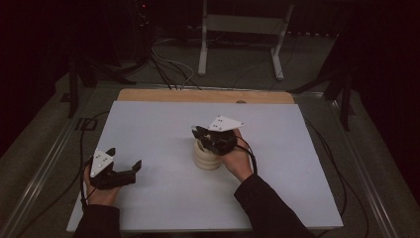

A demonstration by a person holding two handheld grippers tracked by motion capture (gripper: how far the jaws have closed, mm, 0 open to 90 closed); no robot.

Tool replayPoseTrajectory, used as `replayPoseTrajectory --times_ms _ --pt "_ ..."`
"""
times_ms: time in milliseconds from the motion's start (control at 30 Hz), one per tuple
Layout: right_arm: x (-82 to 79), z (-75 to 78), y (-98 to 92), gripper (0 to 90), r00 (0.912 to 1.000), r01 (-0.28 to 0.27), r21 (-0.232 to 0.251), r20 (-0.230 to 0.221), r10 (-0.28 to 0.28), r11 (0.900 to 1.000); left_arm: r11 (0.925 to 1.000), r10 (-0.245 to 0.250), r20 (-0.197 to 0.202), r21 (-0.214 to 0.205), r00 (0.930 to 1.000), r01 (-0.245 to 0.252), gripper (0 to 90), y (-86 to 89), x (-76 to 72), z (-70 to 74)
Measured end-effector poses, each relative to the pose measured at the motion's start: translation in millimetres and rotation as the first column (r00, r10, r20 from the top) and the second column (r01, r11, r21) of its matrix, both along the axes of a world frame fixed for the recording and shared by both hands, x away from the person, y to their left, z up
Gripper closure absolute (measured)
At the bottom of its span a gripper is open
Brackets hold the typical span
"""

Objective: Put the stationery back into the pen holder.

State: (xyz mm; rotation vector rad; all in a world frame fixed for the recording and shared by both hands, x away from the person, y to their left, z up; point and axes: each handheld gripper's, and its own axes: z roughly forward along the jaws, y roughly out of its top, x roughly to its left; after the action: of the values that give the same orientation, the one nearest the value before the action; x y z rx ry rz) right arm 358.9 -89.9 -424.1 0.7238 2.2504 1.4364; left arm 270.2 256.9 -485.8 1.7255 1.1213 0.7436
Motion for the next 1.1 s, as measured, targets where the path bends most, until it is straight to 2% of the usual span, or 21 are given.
replayPoseTrajectory --times_ms 567,1100 --pt "-1.5 -13.2 -5.4 78.5 0.9996 0.002 -0.035 -0.028 -0.003 0.9994 1.0000 0.000 -0.002 0.002 1.0000 0.000 0.1 -0.1 0.3 -0.2" --pt "-0.3 -18.8 -6.0 78.4 0.9987 0.008 -0.053 -0.049 -0.010 0.9985 1.0000 0.002 -0.003 0.002 1.0000 -0.002 0.1 0.0 0.4 -0.2"
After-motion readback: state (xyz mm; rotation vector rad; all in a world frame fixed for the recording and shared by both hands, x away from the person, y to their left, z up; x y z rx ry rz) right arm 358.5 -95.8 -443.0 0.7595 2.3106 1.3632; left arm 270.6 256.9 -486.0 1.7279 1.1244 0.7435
